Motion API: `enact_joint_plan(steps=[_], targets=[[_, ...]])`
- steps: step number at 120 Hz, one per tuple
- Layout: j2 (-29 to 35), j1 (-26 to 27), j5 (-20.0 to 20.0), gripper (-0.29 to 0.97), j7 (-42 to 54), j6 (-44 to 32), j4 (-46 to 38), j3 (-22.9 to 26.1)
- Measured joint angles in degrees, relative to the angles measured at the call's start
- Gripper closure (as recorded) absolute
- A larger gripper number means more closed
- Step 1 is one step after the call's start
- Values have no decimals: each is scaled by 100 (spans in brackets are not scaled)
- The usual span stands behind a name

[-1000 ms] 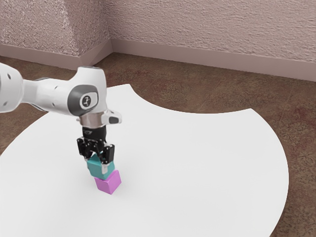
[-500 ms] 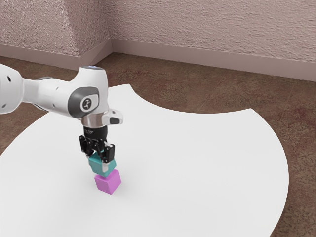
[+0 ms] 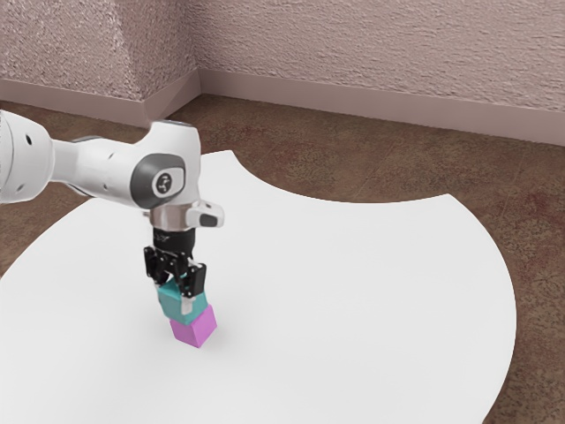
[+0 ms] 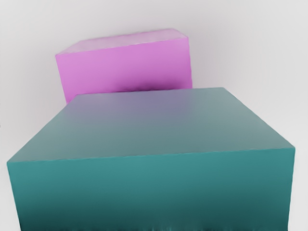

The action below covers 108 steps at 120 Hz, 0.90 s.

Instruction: Pick up the blue block with one arm, and put the blue block on the pink block with one arm

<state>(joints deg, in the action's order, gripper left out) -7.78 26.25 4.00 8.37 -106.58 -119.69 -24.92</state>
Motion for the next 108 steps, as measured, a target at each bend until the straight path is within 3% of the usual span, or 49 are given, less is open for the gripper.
enact_joint_plan(steps=[49, 81, 108], targets=[[-180, 0, 216, 32, 107, 24, 171, -82], [-149, 26, 286, 11, 216, 36, 152, -136], [41, 800, 306, 5, 289, 80, 168, -1021]])
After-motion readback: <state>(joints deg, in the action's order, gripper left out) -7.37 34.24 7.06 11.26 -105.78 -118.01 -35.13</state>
